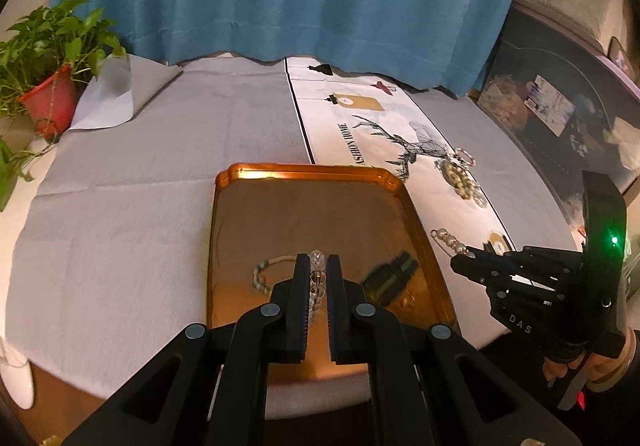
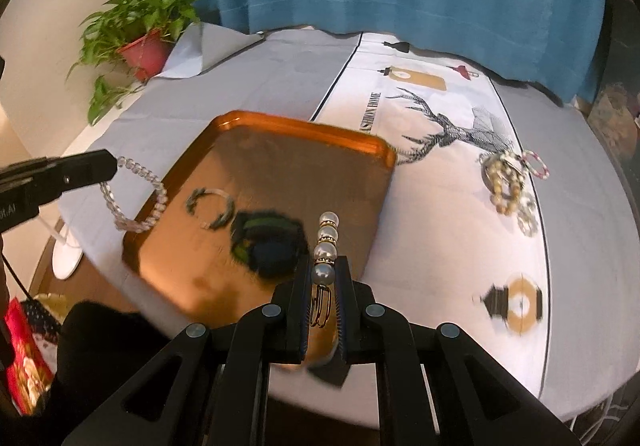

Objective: Organize jewelry
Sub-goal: 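Carry the hairpin with the right gripper and the crystal bracelet with the left over the tray, then open both grippers to release the hairpin and bracelet into the tray, then withdraw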

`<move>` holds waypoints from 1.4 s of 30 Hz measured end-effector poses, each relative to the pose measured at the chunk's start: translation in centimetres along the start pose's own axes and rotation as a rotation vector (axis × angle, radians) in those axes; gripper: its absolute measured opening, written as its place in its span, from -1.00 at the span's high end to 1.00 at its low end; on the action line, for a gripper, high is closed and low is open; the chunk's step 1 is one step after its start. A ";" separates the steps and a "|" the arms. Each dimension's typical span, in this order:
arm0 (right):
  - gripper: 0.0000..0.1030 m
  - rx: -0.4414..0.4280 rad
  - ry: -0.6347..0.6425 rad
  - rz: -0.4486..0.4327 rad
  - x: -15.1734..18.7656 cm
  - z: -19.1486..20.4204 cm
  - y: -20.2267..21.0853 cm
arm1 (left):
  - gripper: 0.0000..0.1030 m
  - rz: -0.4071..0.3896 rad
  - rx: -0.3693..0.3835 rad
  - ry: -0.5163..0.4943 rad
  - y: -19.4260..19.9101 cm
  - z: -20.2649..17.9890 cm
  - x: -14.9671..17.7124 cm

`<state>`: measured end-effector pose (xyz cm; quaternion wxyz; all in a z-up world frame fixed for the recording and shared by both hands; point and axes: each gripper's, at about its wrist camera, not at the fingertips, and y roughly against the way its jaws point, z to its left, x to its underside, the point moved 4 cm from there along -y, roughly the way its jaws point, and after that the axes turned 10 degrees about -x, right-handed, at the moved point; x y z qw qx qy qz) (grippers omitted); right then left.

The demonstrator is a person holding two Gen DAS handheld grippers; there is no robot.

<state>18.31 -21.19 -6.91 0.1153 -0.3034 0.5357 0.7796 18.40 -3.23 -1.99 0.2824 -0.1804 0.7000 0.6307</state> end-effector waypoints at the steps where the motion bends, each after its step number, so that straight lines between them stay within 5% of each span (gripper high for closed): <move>1: 0.78 -0.002 -0.003 0.001 -0.6 -0.3 -0.6 | 0.89 0.002 -0.001 0.000 -0.5 0.0 -0.3; 7: 0.78 -0.004 -0.028 0.014 -3.1 -1.5 -4.1 | 0.87 -0.003 -0.013 0.016 -4.0 0.7 -2.1; 9: 0.77 -0.012 -0.044 0.020 -3.4 -1.9 -5.0 | 0.65 -0.017 -0.002 0.040 -4.9 1.2 -2.6; 11: 0.68 -0.029 -0.080 0.018 -3.6 -2.5 -5.7 | -0.63 -0.004 -0.041 0.055 -5.6 1.7 -2.6; 12: 0.58 -0.020 -0.096 0.024 -3.6 -2.9 -5.9 | -0.82 -0.012 -0.077 0.065 -5.5 1.8 -2.6; 13: 0.21 -0.005 -0.113 0.028 -3.5 -3.2 -5.9 | -0.87 -0.039 -0.121 0.074 -5.2 2.1 -2.3; 14: -0.17 0.004 -0.130 0.021 -3.2 -3.5 -5.7 | -0.87 -0.047 -0.136 0.073 -5.1 2.2 -2.0; 15: -0.24 0.008 -0.143 0.003 -2.8 -3.6 -5.2 | -0.87 -0.032 -0.145 0.067 -5.1 2.3 -1.6; 21: -0.25 0.037 -0.138 -0.050 1.9 -2.4 -0.4 | -0.87 0.054 -0.242 0.064 -2.6 1.9 3.3; 25: -0.25 0.013 -0.157 -0.055 5.8 -0.8 3.0 | -0.87 0.081 -0.219 0.097 1.0 0.7 6.8; 28: -0.25 0.012 -0.147 -0.066 7.9 0.7 6.1 | -0.87 0.058 -0.192 0.100 4.3 -0.6 8.0; 35: -0.37 0.089 -0.124 -0.209 10.5 2.5 15.0 | -0.89 -0.136 -0.165 0.023 13.0 -4.6 9.2; 42: -0.38 0.066 -0.142 -0.219 12.2 4.8 17.1 | -0.90 -0.179 -0.173 -0.021 16.2 -5.3 11.1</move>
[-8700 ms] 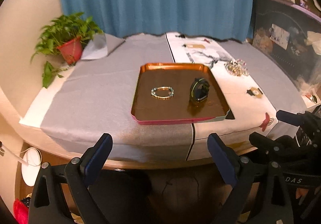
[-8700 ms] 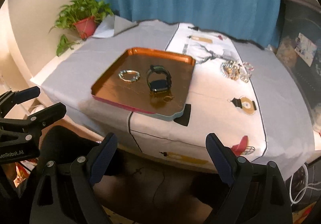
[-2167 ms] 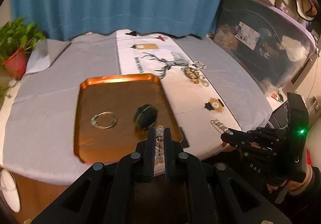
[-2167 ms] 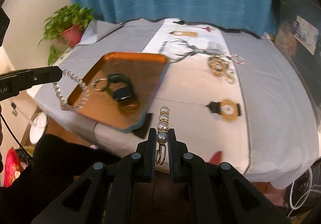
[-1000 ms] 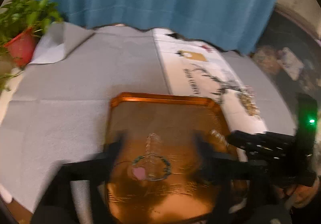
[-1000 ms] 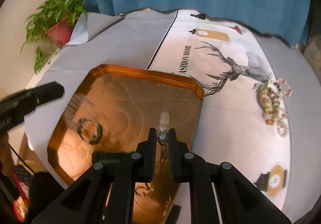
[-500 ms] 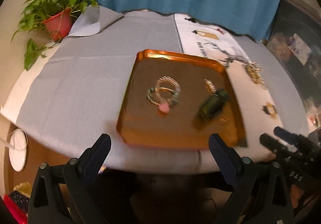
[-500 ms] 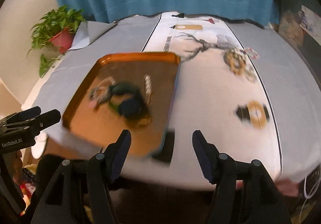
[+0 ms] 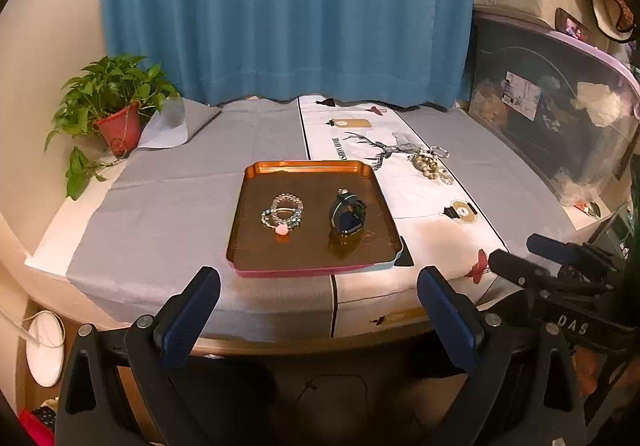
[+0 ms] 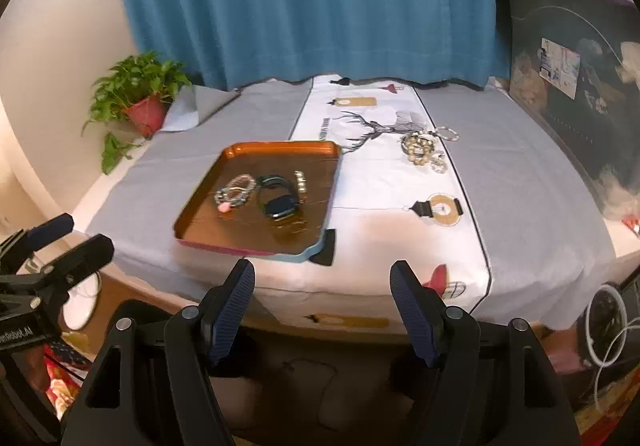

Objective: Organize jewelry
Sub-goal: 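Open both grippers to release the hairpin and bracelet into the tray, then withdraw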

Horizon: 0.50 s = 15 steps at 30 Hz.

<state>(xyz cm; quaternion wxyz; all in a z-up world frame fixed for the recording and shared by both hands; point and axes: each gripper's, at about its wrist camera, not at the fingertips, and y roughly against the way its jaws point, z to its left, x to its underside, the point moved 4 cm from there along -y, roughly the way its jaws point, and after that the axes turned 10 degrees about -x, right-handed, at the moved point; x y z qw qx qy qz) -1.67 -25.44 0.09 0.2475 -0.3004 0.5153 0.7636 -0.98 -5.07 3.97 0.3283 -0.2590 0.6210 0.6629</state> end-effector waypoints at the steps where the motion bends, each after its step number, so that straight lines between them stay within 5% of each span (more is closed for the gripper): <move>1: -0.38 -0.001 0.007 0.002 0.3 0.3 0.1 | -0.90 -0.004 -0.001 0.007 0.2 0.2 0.1; 15: -0.39 -0.006 -0.003 0.012 1.4 0.0 0.0 | -0.90 0.026 -0.007 0.036 -0.1 0.2 0.8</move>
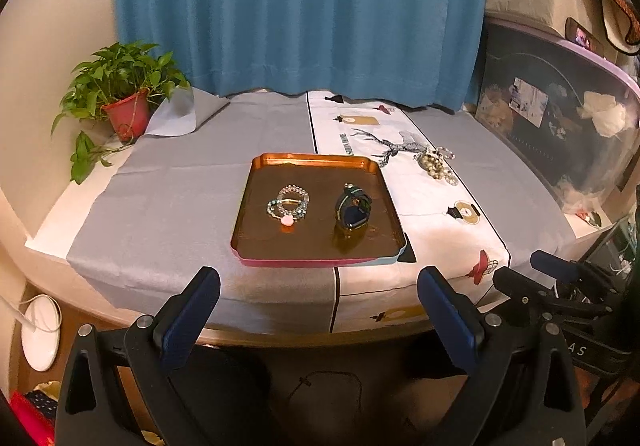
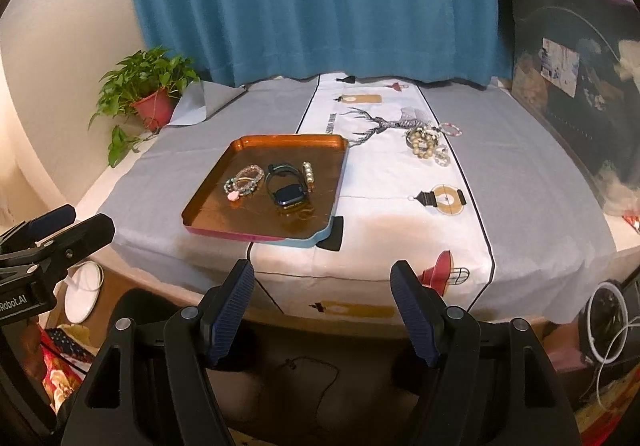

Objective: Organize jewelry
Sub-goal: 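Open both grippers to release the hairpin and bracelet into the tray, then withdraw, then move both grippers over the jewelry lying on the printed runner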

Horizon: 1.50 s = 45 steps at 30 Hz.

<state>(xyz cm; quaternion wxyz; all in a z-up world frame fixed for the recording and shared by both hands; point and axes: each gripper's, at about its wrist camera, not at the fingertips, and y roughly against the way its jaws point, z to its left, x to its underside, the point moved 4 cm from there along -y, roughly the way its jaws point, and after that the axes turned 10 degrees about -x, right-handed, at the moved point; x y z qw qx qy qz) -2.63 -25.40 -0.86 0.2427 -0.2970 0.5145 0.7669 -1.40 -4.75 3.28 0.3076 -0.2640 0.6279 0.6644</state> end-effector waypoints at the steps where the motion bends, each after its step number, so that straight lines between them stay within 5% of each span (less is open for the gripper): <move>1: -0.39 -0.002 -0.003 0.003 0.1 -0.2 -0.1 | -0.90 0.005 0.000 -0.005 -0.2 -0.1 0.1; 19: -0.39 0.063 -0.167 0.031 -0.2 -9.3 -3.5 | -0.90 0.091 0.010 -0.074 -5.5 -5.0 -1.8; 35: -0.39 0.186 -0.231 0.033 -1.4 -18.8 -6.0 | -0.90 0.180 0.093 -0.113 -12.0 -12.4 -5.3; 45: -0.40 0.172 -0.172 0.117 -4.7 -24.4 -13.7 | -0.90 0.192 0.065 -0.110 -15.7 -14.7 -7.8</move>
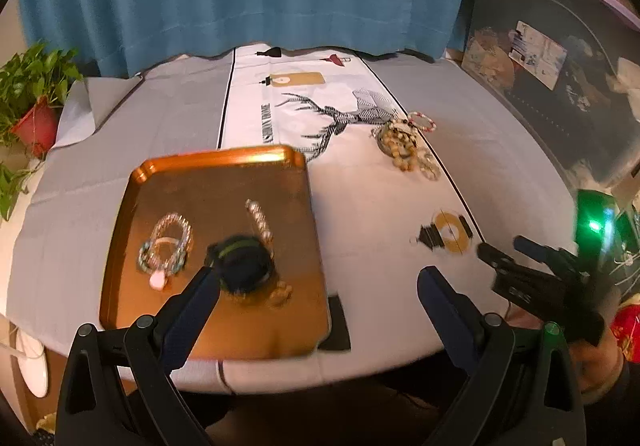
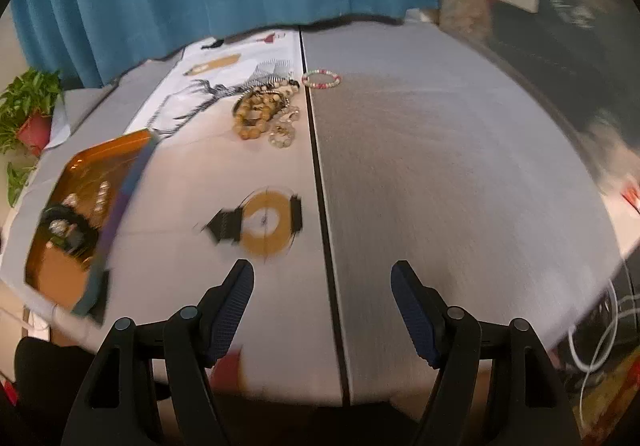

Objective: Organize jewelry
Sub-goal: 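Move both grippers over the jewelry lying on the printed runner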

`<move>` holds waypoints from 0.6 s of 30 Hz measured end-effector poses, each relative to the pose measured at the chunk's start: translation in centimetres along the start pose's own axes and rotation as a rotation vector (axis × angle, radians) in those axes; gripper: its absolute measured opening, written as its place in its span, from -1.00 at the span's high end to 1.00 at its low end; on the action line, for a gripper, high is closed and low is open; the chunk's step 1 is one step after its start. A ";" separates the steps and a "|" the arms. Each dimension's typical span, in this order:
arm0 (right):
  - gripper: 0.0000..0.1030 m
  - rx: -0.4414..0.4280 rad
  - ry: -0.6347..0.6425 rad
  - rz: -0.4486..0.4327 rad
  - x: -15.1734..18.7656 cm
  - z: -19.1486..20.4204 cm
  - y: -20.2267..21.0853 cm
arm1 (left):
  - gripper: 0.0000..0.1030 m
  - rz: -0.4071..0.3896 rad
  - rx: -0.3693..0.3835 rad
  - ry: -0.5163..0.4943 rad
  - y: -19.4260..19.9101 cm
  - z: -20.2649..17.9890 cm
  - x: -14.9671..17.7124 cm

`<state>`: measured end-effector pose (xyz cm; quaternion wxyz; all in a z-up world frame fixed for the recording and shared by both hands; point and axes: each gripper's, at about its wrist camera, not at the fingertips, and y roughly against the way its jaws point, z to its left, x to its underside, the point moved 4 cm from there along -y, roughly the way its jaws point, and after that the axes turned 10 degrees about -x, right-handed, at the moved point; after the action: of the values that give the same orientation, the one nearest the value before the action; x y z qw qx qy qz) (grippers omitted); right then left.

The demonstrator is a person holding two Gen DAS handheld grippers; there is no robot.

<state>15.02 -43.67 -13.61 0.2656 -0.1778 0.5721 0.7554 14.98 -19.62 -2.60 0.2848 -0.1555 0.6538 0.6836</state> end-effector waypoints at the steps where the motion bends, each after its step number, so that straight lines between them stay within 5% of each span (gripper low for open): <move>1: -0.40 -0.012 0.002 0.012 -0.8 -0.3 -1.2 | -0.90 0.003 -0.002 -0.001 -0.4 -0.3 -0.5; 15: -0.34 -0.038 0.213 -0.011 -9.5 0.8 -9.4 | -0.90 0.023 -0.023 -0.052 -7.3 -4.3 -6.1; 16: -0.09 -0.030 0.254 -0.021 -9.6 1.2 -9.5 | -0.90 0.028 -0.021 -0.053 -7.8 -4.6 -6.3; 17: 0.43 -0.049 0.272 -0.021 -9.5 1.6 -9.5 | -0.90 0.033 -0.013 -0.053 -8.3 -5.0 -6.6; 18: 0.66 -0.068 0.285 -0.017 -9.3 1.8 -9.4 | -0.90 0.038 -0.004 -0.053 -8.7 -5.4 -6.8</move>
<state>28.15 -41.90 -14.98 0.1819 -0.2968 0.5766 0.7392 24.61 -26.36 -6.20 0.2885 -0.1254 0.6476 0.6940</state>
